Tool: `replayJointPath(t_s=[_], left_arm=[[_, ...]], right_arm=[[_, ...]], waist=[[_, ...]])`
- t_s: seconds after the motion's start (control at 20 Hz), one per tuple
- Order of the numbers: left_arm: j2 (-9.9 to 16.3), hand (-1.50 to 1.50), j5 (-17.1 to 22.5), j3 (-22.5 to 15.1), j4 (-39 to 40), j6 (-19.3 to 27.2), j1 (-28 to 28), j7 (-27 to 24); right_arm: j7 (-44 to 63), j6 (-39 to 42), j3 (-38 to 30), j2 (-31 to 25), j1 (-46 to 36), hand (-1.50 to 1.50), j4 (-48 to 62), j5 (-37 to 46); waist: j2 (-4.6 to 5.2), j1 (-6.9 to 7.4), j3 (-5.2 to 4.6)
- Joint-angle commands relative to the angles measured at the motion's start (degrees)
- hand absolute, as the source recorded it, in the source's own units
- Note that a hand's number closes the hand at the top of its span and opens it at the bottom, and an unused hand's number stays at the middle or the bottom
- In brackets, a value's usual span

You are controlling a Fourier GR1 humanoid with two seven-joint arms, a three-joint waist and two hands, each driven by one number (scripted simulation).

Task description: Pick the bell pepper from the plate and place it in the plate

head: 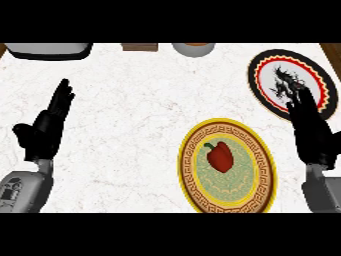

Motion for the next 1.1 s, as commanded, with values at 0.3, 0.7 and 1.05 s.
replayJointPath(t_s=[0.3,0.7,1.05], left_arm=[[-5.3,0.0,3.5,-3.9,4.8,-2.9,5.7,7.9],[-7.6,0.0,4.8,-5.2,-0.5,-2.7,10.8,13.4],[-7.2,0.0,5.7,-3.6,0.8,-4.5,9.5,13.8]], right_arm=[[-5.5,15.7,7.9,-23.1,-16.9,1.5,-5.1,19.3],[-29.7,21.2,2.2,-8.2,-20.5,-1.5,17.3,13.8],[-28.2,28.9,6.4,-18.4,-21.6,-1.5,17.2,22.8]], waist=[[0.02,2.49,-0.54],[0.11,0.56,1.61],[0.02,-0.15,1.51]])
